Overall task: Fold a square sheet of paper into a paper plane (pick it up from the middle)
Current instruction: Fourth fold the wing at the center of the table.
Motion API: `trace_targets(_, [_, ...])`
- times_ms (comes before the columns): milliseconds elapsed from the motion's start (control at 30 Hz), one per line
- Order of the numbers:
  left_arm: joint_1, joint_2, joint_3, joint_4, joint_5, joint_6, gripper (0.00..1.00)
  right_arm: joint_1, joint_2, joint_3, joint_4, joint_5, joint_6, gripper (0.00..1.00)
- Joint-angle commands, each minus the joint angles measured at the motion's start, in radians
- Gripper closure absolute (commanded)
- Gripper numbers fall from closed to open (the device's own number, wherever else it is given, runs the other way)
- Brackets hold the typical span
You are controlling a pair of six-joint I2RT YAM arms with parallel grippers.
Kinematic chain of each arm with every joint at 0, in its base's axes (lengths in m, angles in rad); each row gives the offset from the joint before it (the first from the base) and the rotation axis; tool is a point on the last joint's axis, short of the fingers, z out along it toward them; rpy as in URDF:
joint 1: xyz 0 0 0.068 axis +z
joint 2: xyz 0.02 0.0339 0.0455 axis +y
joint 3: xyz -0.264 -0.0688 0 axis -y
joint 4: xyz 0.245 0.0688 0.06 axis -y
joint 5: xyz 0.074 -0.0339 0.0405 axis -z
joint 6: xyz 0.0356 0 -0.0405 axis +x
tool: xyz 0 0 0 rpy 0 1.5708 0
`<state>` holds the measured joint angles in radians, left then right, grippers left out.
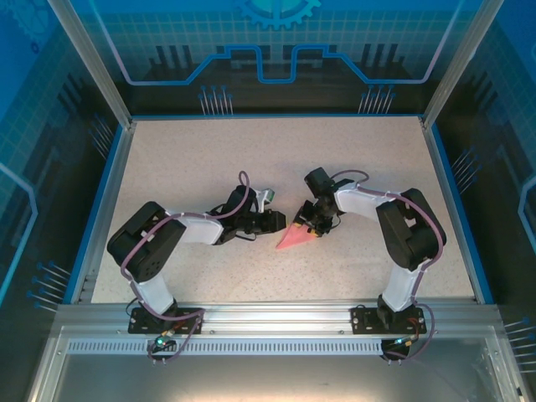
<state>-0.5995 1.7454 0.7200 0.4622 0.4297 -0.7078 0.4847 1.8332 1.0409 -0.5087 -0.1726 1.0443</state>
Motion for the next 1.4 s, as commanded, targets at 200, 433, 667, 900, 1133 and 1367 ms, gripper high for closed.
trace_targets(200, [-0.034,-0.012,-0.020,0.050,0.039,0.020,0.69,0.018,0.214,-0.078,-0.085,0.122,0.010,0.50])
trace_targets(433, [-0.061,0.007,-0.007,0.039,0.044,0.030,0.69,0.017,0.235,-0.075,-0.085,0.120,0.017,0.48])
trace_targets(667, [-0.080,0.049,0.017,0.030,0.076,0.031,0.69,0.017,0.253,-0.074,-0.082,0.114,0.028,0.47])
trace_targets(900, [-0.082,0.064,0.038,-0.066,0.016,0.058,0.70,0.016,0.262,-0.076,-0.079,0.113,0.033,0.46])
trace_targets(1133, [-0.082,0.073,0.052,-0.120,-0.025,0.062,0.71,0.016,0.262,-0.077,-0.080,0.113,0.031,0.46])
trace_targets(1367, [-0.083,0.087,0.061,-0.133,-0.029,0.058,0.72,0.015,0.264,-0.077,-0.080,0.113,0.029,0.46])
